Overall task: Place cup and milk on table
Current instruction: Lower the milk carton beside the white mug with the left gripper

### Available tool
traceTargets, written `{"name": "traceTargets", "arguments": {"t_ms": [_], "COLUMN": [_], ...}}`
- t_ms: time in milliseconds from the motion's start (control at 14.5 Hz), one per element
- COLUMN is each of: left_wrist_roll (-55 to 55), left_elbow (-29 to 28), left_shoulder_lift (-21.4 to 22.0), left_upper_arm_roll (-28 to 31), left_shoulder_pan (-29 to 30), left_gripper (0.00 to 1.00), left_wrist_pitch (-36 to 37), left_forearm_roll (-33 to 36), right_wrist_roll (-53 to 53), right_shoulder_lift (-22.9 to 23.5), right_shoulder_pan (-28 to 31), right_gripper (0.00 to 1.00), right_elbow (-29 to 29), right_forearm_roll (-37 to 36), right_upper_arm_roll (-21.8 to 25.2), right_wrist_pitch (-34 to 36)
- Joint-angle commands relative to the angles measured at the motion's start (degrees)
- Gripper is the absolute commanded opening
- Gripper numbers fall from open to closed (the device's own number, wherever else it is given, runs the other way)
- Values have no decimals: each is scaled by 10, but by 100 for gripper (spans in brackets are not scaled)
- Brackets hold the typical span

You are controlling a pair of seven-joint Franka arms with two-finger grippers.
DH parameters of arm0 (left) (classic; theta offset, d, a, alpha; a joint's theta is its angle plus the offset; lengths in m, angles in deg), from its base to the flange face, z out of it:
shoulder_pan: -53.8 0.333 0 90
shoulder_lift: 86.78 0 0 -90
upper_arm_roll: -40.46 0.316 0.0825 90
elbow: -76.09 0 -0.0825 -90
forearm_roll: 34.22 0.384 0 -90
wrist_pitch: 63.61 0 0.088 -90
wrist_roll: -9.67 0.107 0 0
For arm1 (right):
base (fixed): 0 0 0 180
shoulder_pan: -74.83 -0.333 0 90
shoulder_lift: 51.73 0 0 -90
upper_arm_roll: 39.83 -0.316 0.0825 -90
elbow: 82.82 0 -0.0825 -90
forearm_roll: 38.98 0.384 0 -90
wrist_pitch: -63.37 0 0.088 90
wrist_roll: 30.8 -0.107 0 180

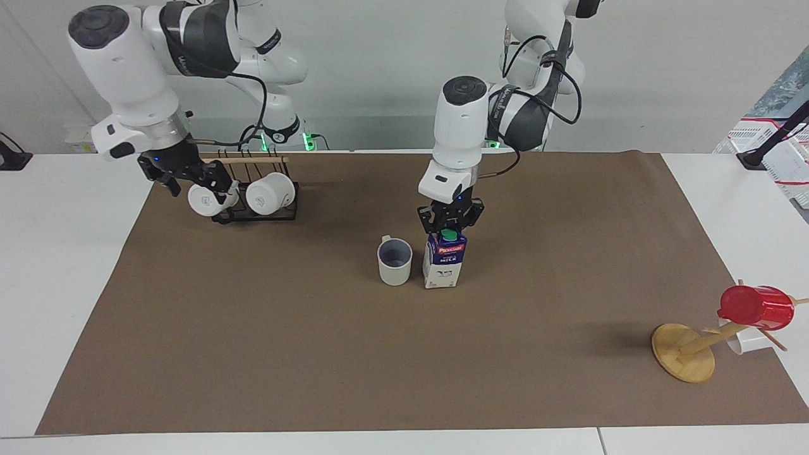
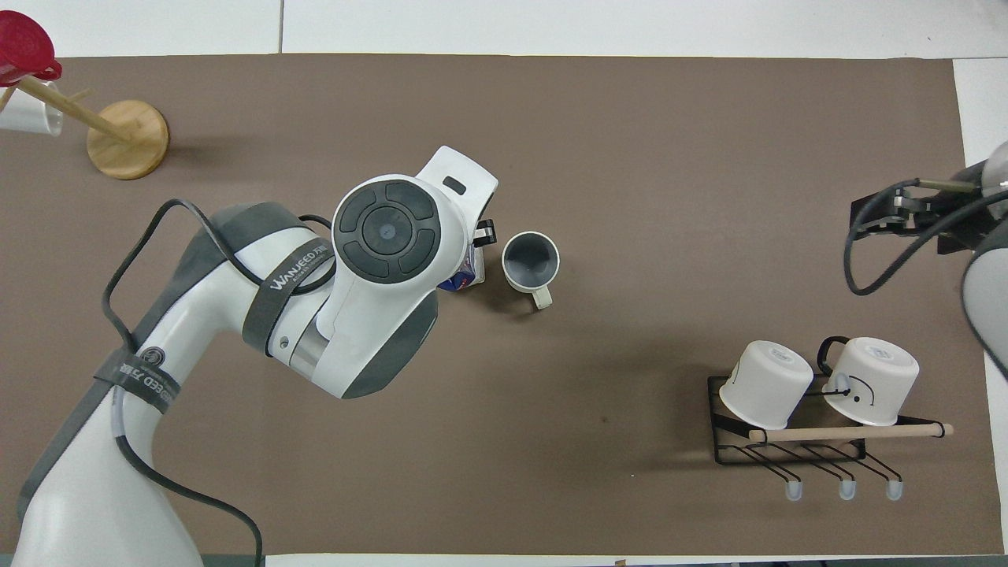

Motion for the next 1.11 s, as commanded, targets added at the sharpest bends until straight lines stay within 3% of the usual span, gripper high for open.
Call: {"name": "traceTargets", "arguments": {"t_ms": [0, 69, 415, 623, 1038], "left_wrist_roll": [-9, -6, -6, -10, 22], "left_elbow": [-5, -5, -2, -3, -5], "left_shoulder_lift": [0, 0, 21, 63, 118], "left_upper_arm_roll": [6, 6, 6, 7, 8], "left_shoulder_pan": [-9, -9, -8, 4, 90], "left_gripper": [77, 100, 100, 100, 100], "left_wrist_pitch": [-17, -12, 9, 22, 110], "left_forearm_roll": [14, 14, 13, 7, 7], "right_wrist_roll": [12, 12, 12, 12, 5], "right_shoulder_lift": [8, 28, 27, 31, 29], "right_shoulder_pan": [18, 24, 15, 15, -6], "right_gripper": [100, 100, 100, 100, 100], "right_elbow": [76, 106, 106, 116, 113], "right_forearm_roll": [10, 11, 12, 22, 22], "right_upper_arm_roll": [-3, -2, -8, -8, -11], "right_wrist_pitch": [70, 87, 96, 111, 102]}}
